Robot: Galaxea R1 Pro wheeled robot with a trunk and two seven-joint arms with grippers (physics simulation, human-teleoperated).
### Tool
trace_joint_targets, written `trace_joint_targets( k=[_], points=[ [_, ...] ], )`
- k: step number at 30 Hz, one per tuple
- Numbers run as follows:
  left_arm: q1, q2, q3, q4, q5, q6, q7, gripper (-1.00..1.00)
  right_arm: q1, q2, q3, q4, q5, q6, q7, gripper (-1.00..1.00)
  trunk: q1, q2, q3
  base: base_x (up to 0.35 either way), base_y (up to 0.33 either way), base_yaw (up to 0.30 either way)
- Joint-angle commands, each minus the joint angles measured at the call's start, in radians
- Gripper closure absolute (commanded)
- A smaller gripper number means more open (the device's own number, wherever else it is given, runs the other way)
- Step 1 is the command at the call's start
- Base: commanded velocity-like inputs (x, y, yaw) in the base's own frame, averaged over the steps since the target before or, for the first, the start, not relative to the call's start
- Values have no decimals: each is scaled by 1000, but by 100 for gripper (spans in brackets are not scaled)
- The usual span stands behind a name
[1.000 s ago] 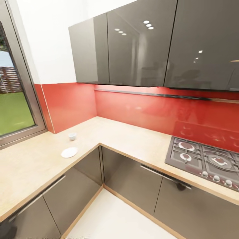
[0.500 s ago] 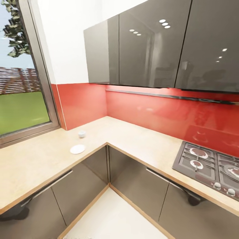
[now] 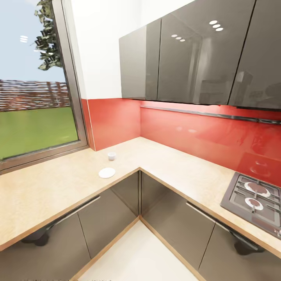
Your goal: Set up a coffee station on the kitchen countertop: keep the coffee maker on the countertop, move the bottle of coffee from the kitchen shelf to the counter next to the coffee maker, place a paper coffee filter on top of the coffee maker, put the saucer next to the coffee maker with the coffee cup on the saucer, and place the electric kettle next to the coffee maker.
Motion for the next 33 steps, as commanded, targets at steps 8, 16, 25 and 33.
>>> trace_joint_targets(
  k=[8,16,25,33],
  points=[
    [0,0,5,0,-11,-2,3,-100,0,0,-8,-2,10,6,2,-100,0,0,3,0,0,261],
    [0,-1,1,0,-19,-2,3,-100,0,0,-8,-2,10,6,2,-100,0,0,6,0,-1,261],
    [0,-2,-1,0,-20,-2,3,-100,0,0,-8,-2,10,6,2,-100,0,0,9,46,-186,261],
    [0,-2,-1,1,-20,-2,3,-100,0,0,-8,-2,10,6,2,-100,0,0,11,15,-266,261]
  ],
)
